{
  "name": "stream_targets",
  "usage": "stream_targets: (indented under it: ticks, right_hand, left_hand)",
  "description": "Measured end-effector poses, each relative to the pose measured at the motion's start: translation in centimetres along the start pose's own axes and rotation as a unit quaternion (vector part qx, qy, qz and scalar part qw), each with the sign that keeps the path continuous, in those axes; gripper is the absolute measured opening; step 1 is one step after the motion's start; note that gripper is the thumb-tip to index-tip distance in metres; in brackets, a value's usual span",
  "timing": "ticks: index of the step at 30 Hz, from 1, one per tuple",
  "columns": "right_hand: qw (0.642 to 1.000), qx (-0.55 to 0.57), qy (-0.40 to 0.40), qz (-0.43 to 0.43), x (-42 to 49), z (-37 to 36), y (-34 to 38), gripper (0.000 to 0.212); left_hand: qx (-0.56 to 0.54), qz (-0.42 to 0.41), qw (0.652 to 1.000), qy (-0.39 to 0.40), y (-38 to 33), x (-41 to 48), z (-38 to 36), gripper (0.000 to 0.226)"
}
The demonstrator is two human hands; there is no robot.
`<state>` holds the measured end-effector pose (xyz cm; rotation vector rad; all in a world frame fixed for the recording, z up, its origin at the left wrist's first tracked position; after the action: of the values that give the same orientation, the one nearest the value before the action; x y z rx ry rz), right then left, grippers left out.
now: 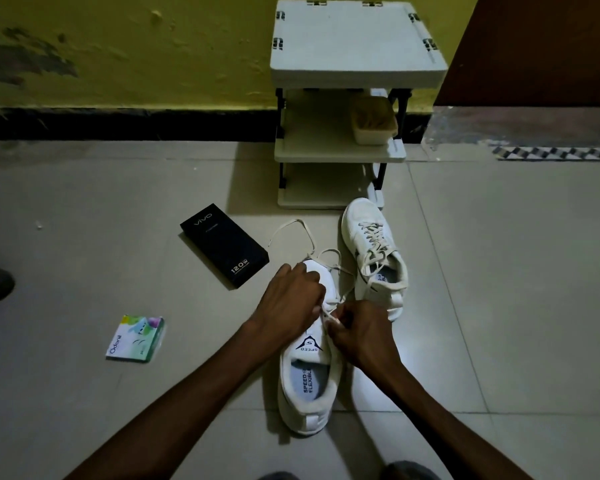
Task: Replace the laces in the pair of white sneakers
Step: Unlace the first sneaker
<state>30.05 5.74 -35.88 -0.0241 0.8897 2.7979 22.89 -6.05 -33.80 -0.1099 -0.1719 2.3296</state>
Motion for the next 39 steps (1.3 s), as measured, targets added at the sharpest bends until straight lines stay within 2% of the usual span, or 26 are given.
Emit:
stream_targets:
  ticks: [3, 5, 7, 9, 10, 11, 12, 13, 15, 16, 17, 18, 19, 20, 21, 22, 24, 25, 27, 30, 33, 35, 37, 39]
  right_hand:
    - [1.0, 0.001, 0.008, 0.0, 0.0, 0.0, 0.1, 0.034]
    - [1.0, -0.003, -0.001, 0.004, 0.1, 0.0, 0.0, 0.033]
    - [1.0, -0.012, -0.003, 0.002, 0.2, 0.0, -0.1, 0.026]
    - [1.0, -0.009, 0.005, -0.004, 0.3, -0.1, -0.3, 0.019]
    - [1.0, -0.006, 0.01, -0.004, 0.3, -0.1, -0.2, 0.018]
    - [1.0, -0.005, 0.011, -0.004, 0.2, -0.1, -0.1, 0.019]
    - [1.0, -0.007, 0.011, -0.006, 0.2, 0.0, 0.0, 0.023]
    - [1.0, -0.009, 0.009, -0.007, 0.2, 0.1, 0.0, 0.029]
    - [1.0, -0.015, 0.004, -0.009, 0.3, 0.0, 0.0, 0.037]
    - [1.0, -0.015, 0.004, -0.01, 0.3, 0.0, 0.0, 0.038]
    - [1.0, -0.013, 0.004, -0.009, 0.3, 0.0, 0.0, 0.038]
    - [1.0, -0.009, 0.003, -0.008, 0.3, 0.0, -0.1, 0.037]
    - [1.0, -0.007, 0.002, -0.007, 0.2, 0.0, -0.1, 0.037]
    - [1.0, -0.007, 0.003, -0.006, 0.2, 0.0, -0.1, 0.037]
    - [1.0, -0.008, 0.004, -0.007, 0.1, 0.1, 0.0, 0.038]
    - [1.0, -0.009, 0.004, -0.008, 0.1, 0.1, 0.0, 0.04]
    - [1.0, -0.01, 0.001, -0.011, 0.1, 0.2, 0.2, 0.04]
    - [1.0, -0.007, 0.002, -0.012, 0.1, 0.2, 0.3, 0.04]
    - [1.0, -0.003, 0.005, -0.012, 0.0, 0.2, 0.4, 0.039]
    - [1.0, -0.01, 0.009, -0.01, -0.1, 0.2, 0.4, 0.036]
    - [1.0, -0.008, 0.004, -0.013, -0.2, 0.3, 0.5, 0.035]
    - [1.0, 0.005, 0.004, -0.016, -0.2, 0.4, 0.5, 0.037]
    - [1.0, 0.022, 0.003, -0.018, -0.3, 0.4, 0.5, 0.039]
    - [1.0, 0.019, 0.003, -0.015, -0.4, 0.4, 0.5, 0.041]
  left_hand:
    - [0.059, -0.024, 0.998, 0.027, -0.7, 0.4, 0.2, 0.025]
    - [0.106, 0.0, 0.994, 0.019, 0.3, 1.1, 0.7, 0.03]
    - [0.133, 0.104, 0.985, -0.017, 3.8, 1.9, 2.2, 0.033]
    - [0.099, 0.238, 0.961, -0.096, 8.4, 1.9, 4.0, 0.03]
    - [0.028, 0.293, 0.943, -0.154, 10.2, 1.4, 4.8, 0.025]
    - [-0.087, 0.326, 0.918, -0.21, 11.1, 1.0, 5.1, 0.018]
    - [-0.243, 0.342, 0.874, -0.243, 11.1, 0.7, 5.0, 0.01]
    - [-0.416, 0.35, 0.804, -0.242, 10.3, 0.7, 4.5, 0.005]
    - [-0.707, 0.326, 0.594, -0.202, 7.4, 0.9, 3.3, 0.008]
    - [-0.78, 0.312, 0.513, -0.174, 6.0, 0.8, 2.9, 0.012]
    - [-0.799, 0.305, 0.499, -0.138, 4.9, 0.5, 2.7, 0.015]
    - [-0.778, 0.301, 0.542, -0.1, 4.2, 0.4, 2.3, 0.016]
    - [-0.718, 0.293, 0.628, -0.063, 3.9, 0.2, 1.9, 0.017]
    - [-0.629, 0.275, 0.726, -0.028, 3.6, 0.1, 1.6, 0.018]
    - [-0.529, 0.253, 0.81, 0.006, 3.3, -0.1, 1.0, 0.02]
    - [-0.436, 0.228, 0.87, 0.038, 2.9, -0.3, 0.6, 0.022]
    - [-0.262, 0.18, 0.945, 0.079, 1.9, -0.7, -0.1, 0.027]
    - [-0.195, 0.148, 0.966, 0.077, 1.6, -0.7, -0.4, 0.031]
    - [-0.131, 0.101, 0.985, 0.053, 1.5, -0.5, -0.5, 0.03]
    - [-0.13, 0.076, 0.988, 0.027, 1.3, 0.1, -0.2, 0.023]
    - [-0.166, 0.121, 0.977, -0.053, 1.5, 0.4, 1.8, 0.017]
    - [-0.186, 0.187, 0.95, -0.167, 3.6, 0.5, 3.6, 0.012]
    - [-0.224, 0.263, 0.896, -0.279, 6.2, 0.2, 4.6, 0.01]
    - [-0.254, 0.327, 0.839, -0.353, 7.9, -0.6, 5.1, 0.012]
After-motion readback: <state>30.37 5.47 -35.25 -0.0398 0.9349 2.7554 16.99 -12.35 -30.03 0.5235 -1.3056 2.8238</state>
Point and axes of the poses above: each hand's wrist, its own x-axis towards the middle knuckle, its own z-axis out of the back of the hand, y = z × x, the point moved 3 cm from there along x, towards the middle knuckle, and after that the axes turned 10 degrees about -x, right-handed, at the moved point
